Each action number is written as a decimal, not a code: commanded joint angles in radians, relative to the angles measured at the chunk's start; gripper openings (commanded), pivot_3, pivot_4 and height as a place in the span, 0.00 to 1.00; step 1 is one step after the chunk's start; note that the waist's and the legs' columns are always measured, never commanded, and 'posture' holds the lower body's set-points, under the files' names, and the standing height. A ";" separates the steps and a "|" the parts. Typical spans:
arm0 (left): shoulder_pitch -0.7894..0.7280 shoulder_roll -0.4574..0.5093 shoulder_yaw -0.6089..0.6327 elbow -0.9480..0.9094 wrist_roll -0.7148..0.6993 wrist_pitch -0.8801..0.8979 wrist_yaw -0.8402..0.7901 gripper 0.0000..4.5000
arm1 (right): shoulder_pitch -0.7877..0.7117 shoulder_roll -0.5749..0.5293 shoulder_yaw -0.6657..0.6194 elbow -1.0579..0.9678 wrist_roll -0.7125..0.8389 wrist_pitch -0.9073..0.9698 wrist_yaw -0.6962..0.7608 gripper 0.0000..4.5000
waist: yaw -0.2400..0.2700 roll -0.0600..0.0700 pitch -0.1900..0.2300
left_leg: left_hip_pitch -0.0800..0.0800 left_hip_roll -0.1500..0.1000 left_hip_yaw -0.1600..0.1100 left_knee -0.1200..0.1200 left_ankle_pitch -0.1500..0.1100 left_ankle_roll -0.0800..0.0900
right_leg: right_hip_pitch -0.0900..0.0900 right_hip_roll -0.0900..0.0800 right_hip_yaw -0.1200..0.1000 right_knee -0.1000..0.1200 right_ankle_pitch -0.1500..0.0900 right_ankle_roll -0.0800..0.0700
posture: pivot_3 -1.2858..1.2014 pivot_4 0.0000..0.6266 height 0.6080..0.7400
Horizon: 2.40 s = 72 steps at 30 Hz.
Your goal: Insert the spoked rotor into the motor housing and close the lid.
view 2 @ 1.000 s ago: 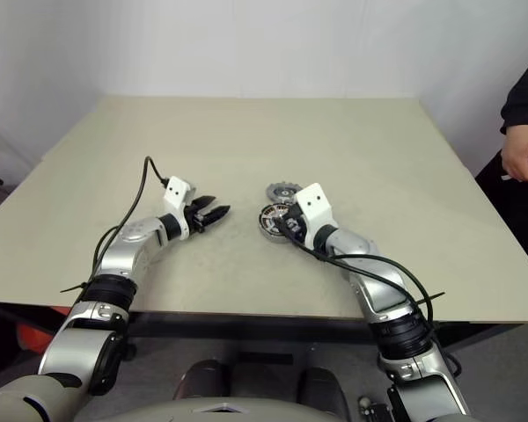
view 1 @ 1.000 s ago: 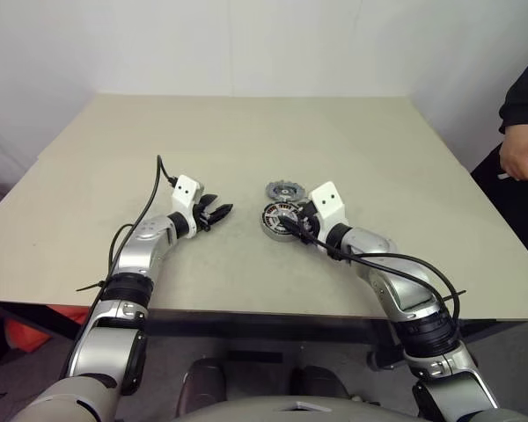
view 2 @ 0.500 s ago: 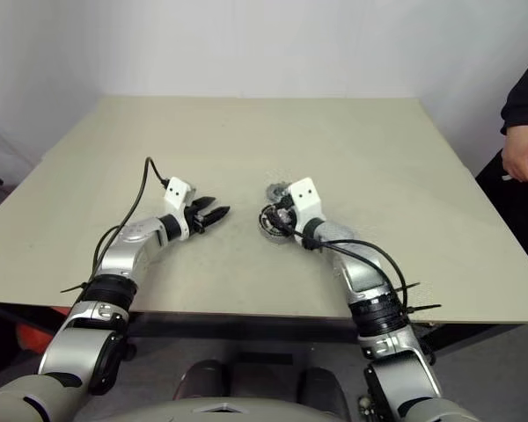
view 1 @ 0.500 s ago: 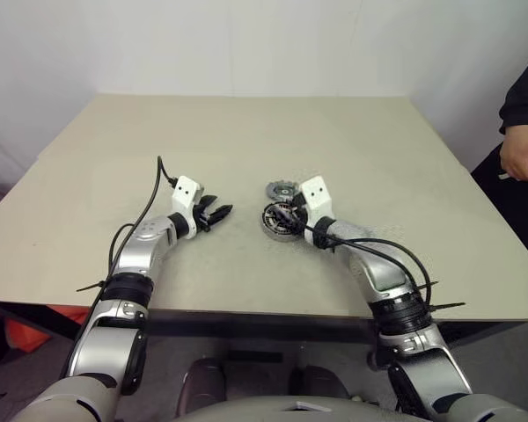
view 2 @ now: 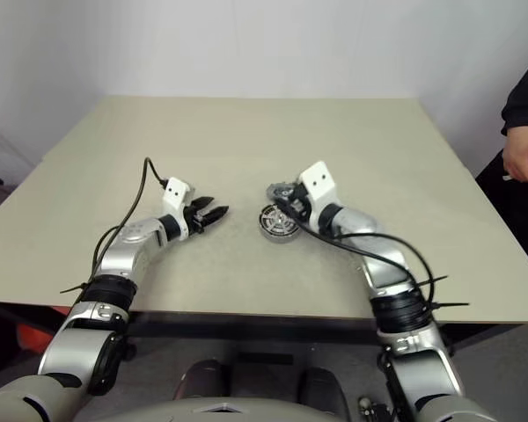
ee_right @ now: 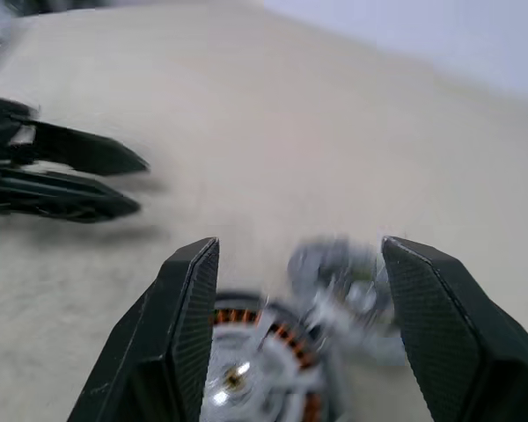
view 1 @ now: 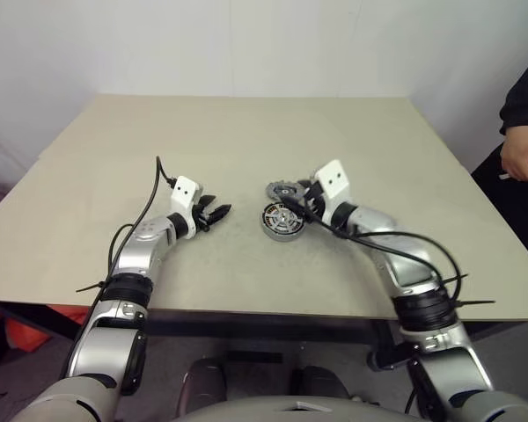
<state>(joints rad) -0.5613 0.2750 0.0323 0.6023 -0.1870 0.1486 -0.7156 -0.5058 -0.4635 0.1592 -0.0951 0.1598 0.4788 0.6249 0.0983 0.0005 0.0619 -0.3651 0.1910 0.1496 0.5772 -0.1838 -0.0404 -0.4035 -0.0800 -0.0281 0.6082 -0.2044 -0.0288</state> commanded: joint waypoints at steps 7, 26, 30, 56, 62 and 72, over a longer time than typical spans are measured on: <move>-0.011 -0.025 0.017 -0.002 -0.009 -0.056 0.020 0.65 | -0.314 -0.321 0.334 0.554 -0.457 -0.782 0.336 0.71 | -0.004 0.000 0.000 | 0.000 0.000 0.001 0.003 -0.002 0.003 | 0.001 -0.001 -0.001 0.001 0.001 -0.001 | 0.52 0.00 1.00; 0.030 -0.029 0.030 -0.058 -0.023 -0.038 0.046 0.65 | -0.516 -0.131 0.473 0.928 -0.680 -1.276 0.362 0.99 | -0.020 -0.001 0.000 | -0.008 0.007 0.002 0.022 -0.009 0.016 | -0.003 0.002 -0.002 0.007 0.002 -0.005 | 0.52 0.00 1.00; 0.022 -0.031 0.031 -0.047 -0.019 -0.045 0.051 0.65 | -0.520 -0.108 0.485 0.984 -0.698 -1.288 0.368 0.99 | -0.023 -0.001 0.000 | -0.006 0.008 0.002 0.022 -0.008 0.014 | -0.003 0.003 -0.002 0.011 0.002 -0.005 | 0.52 0.00 1.00; 0.083 -0.060 0.036 -0.114 -0.025 -0.039 0.107 0.65 | -0.682 0.026 0.507 1.289 -0.833 -1.305 0.209 0.04 | -0.058 -0.001 0.000 | -0.002 0.010 0.002 0.022 -0.007 0.011 | -0.002 0.005 -0.001 0.013 0.003 -0.006 | 0.52 0.00 1.00; 0.087 -0.058 0.040 -0.107 -0.026 -0.044 0.112 0.65 | -0.658 0.032 0.392 1.275 -0.702 -1.201 0.284 0.00 | -0.057 -0.001 0.001 | -0.004 0.010 0.003 0.022 -0.007 0.011 | -0.004 0.005 -0.001 0.012 0.003 -0.007 | 0.52 0.00 1.00; 0.082 -0.053 0.054 -0.080 -0.024 -0.058 0.116 0.65 | -0.452 0.012 0.221 0.714 -0.422 -0.655 0.648 0.00 | -0.047 -0.001 0.002 | -0.014 0.011 0.003 0.022 -0.007 0.013 | -0.013 0.005 -0.003 0.012 0.003 -0.008 | 0.52 0.00 1.00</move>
<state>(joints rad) -0.4661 0.2135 0.0735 0.5355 -0.1986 0.1132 -0.6011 -0.9555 -0.4502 0.4228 0.7845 -0.3391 -0.2865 1.2235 0.0510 -0.0005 0.0636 -0.3801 0.2026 0.1525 0.5988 -0.1912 -0.0270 -0.4175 -0.0743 -0.0308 0.6200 -0.2019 -0.0369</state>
